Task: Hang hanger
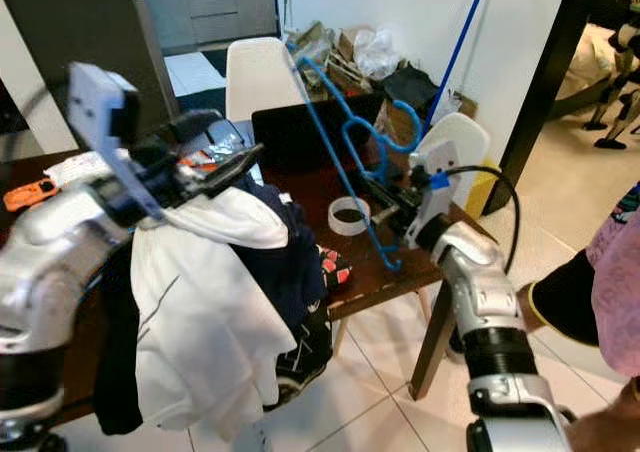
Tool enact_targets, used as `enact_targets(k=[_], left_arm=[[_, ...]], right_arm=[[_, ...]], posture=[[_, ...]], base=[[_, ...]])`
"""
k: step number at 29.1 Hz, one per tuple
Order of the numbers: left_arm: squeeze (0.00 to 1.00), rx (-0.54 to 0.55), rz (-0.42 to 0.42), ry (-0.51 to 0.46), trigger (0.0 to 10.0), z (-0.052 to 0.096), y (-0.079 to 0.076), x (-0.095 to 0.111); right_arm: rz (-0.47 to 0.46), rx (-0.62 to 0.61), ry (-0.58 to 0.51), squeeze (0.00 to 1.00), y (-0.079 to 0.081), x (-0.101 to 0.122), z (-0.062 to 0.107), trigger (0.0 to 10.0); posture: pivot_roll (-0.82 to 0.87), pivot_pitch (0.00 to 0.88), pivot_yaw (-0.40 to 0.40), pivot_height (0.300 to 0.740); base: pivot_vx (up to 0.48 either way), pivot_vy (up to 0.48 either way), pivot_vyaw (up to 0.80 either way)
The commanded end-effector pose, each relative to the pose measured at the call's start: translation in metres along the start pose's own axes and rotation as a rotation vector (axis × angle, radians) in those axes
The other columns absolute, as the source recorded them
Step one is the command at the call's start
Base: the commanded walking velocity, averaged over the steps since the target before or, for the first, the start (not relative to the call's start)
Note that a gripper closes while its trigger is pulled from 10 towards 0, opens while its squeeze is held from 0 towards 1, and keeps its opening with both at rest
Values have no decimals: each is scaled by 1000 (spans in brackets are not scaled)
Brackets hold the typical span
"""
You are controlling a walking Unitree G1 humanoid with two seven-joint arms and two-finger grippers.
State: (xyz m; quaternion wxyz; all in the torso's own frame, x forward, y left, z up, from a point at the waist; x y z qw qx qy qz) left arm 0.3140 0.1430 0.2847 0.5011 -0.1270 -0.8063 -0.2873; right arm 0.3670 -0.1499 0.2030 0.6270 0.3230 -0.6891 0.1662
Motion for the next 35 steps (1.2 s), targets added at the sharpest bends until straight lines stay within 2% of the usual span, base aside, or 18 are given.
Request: enact_targets(k=[1, 2, 3, 4, 5, 6, 11, 12, 14, 24, 29, 35], left_arm=[[0, 68, 49, 24, 10000, -1, -3, -15], [0, 112, 94, 43, 10000, -2, -8, -26], [0, 112, 94, 43, 10000, -2, -8, -26], [0, 162, 138, 67, 10000, -2, -12, -37], [0, 162, 138, 67, 10000, -2, -12, -37], [0, 208, 169, 85, 10000, -1, -14, -44], [0, 310, 211, 123, 10000, -1, -17, -54], [0, 384, 237, 172, 10000, 0, -16, -63], [0, 414, 243, 201, 10000, 1, -16, -68], [0, 398, 253, 226, 10000, 5, -30, -82], [0, 410, 159, 275, 10000, 11, -35, -93], [0, 395, 123, 288, 10000, 13, -37, -98]], right_arm=[[-4, 24, 2, 0, 5, 0, 0, 10000], [-4, 27, 4, 0, 6, -1, 0, 10000], [-4, 27, 4, 0, 6, -1, 0, 10000], [-2, 24, 8, 0, 6, -1, 0, 10000], [-2, 24, 8, 0, 6, -1, 0, 10000], [-2, 18, 10, 0, 5, -2, 0, 10000], [-13, 14, 9, 0, 8, -5, -1, 10000], [-21, 29, 16, 0, 14, -8, -2, 10000], [-27, 40, 20, 0, 17, -10, -3, 10000], [-39, 46, 44, 0, 28, -24, -10, 10000], [-40, -8, 43, 0, 25, -28, -9, 10000], [-55, -35, 38, 0, 25, -32, -9, 10000]], posture=[[79, 0, -2, 740], [68, 0, -3, 740], [68, 0, -3, 740], [61, 0, -4, 740], [61, 0, -4, 740], [61, 0, -4, 740], [28, 0, -13, 740], [20, 0, -5, 740], [20, 0, -5, 740], [13, 0, 0, 740], [1, 0, 13, 740], [-1, 0, 20, 740]], base=[[0, 0, 0], [0, 0, 0], [0, 0, 0], [0, 0, 0], [0, 0, 0], [0, 0, 0], [0, 0, 0], [0, 0, 0], [0, 0, 0], [0, 0, 0], [0, 0, 0], [0, 0, 0]])
Point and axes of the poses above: a point about 5 cm out from each wrist's last joint towards the gripper, its own z axis pointing back from the gripper into the wrist, its own x axis along the axis of the wrist's last joint, y = z × x, the point moved 2 cm from there along -z, pointing out of the wrist towards the gripper, and after that the axes turned 14 degrees about -z, right-handed, at the moved point
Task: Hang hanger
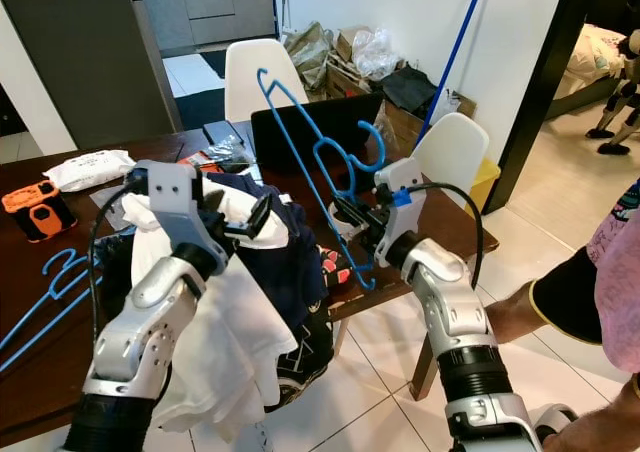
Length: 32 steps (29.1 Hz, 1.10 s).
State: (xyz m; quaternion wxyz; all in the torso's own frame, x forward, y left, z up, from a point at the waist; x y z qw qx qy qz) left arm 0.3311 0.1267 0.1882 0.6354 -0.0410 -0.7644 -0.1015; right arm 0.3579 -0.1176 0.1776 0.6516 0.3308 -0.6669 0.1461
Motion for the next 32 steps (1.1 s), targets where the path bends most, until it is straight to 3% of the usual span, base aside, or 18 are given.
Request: enact_targets(k=[1, 11, 32], left_arm=[[0, 0, -22, 26, 10000, 1, 2, -9], [0, 5, -37, 31, 10000, 3, 1, -14], [0, -7, -35, 28, 10000, 2, 0, -16]], right_arm=[[-5, -15, -12, 0, 0, -2, 1, 10000], [-33, -11, -2, 0, 10, -17, -1, 10000], [-31, 3, 13, 0, 14, -21, -3, 10000]], posture=[[-2, 0, 21, 740], [2, 0, 25, 740], [1, 0, 30, 740]], base=[[0, 0, 0], [0, 0, 0], [0, 0, 0]])
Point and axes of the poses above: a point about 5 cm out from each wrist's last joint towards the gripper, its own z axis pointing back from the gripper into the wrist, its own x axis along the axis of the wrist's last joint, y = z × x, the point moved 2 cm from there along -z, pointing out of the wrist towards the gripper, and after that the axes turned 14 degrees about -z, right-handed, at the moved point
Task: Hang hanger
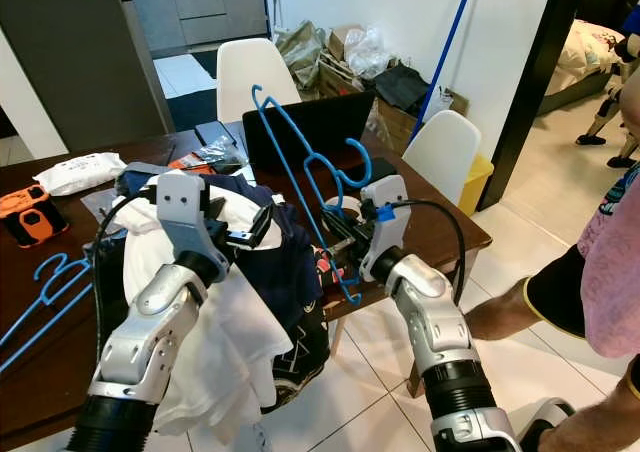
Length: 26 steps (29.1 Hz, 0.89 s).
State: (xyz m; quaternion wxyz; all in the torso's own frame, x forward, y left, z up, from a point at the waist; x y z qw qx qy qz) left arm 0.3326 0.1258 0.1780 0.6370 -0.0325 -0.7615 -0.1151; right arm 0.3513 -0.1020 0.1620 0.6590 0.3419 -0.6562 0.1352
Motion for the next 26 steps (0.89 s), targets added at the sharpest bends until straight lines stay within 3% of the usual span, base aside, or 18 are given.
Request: enact_targets(k=[1, 20, 26], left_arm=[[0, 2, -6, 19, 10000, 2, 2, -6], [0, 15, -26, 15, 10000, 0, 7, -5], [0, 37, -53, -12, 10000, -2, 11, 4]], right_arm=[[7, 6, 0, 0, 2, -2, 0, 10000], [-5, 28, -6, 0, 6, -4, -2, 10000], [-13, 35, -9, 0, 7, -4, -2, 10000]], posture=[[2, 0, 28, 740], [58, 0, 27, 740], [63, 0, 23, 740]], base=[[0, 0, 0], [0, 0, 0], [0, 0, 0]])
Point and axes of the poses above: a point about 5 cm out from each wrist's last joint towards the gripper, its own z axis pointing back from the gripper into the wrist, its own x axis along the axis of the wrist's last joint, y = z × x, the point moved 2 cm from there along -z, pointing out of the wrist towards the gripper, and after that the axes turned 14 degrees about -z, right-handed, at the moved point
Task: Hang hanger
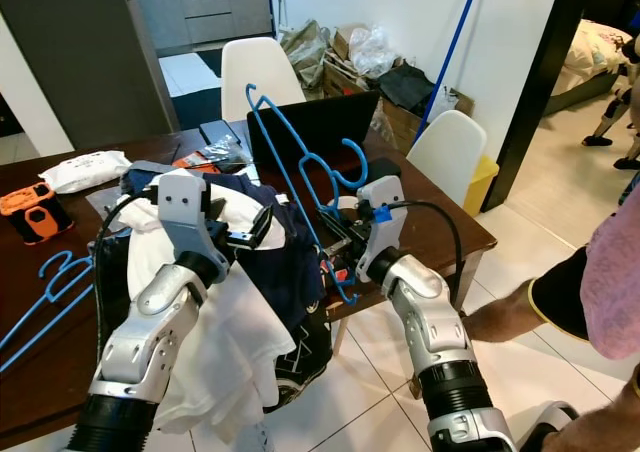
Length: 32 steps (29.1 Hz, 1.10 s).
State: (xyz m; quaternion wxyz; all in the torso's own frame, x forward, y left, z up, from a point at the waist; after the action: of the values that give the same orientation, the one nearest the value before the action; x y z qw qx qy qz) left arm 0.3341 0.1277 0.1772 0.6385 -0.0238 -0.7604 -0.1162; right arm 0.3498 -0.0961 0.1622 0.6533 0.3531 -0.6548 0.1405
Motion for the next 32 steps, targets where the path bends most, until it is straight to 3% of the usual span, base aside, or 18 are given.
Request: enact_targets(k=[1, 8, 17, 32], left_arm=[[0, 38, -60, -30, 10000, -3, 11, 9], [0, 68, -112, -81, 10000, -8, 16, 24], [0, 75, -120, -101, 10000, -9, 12, 29], [0, 94, -135, -65, 10000, -8, 16, 21]], right_arm=[[-7, 10, -5, 0, 1, -2, 0, 10000], [-8, 6, -5, 0, -1, -2, 0, 10000], [-2, -8, -14, 0, -6, 2, 2, 10000], [8, -9, -54, 0, -9, 15, 4, 10000]], posture=[[63, 0, 23, 740], [60, 0, 14, 740], [28, 0, 7, 740], [5, 0, 28, 740]], base=[[0, 0, 0], [0, 0, 0], [0, 0, 0], [0, 0, 0]])
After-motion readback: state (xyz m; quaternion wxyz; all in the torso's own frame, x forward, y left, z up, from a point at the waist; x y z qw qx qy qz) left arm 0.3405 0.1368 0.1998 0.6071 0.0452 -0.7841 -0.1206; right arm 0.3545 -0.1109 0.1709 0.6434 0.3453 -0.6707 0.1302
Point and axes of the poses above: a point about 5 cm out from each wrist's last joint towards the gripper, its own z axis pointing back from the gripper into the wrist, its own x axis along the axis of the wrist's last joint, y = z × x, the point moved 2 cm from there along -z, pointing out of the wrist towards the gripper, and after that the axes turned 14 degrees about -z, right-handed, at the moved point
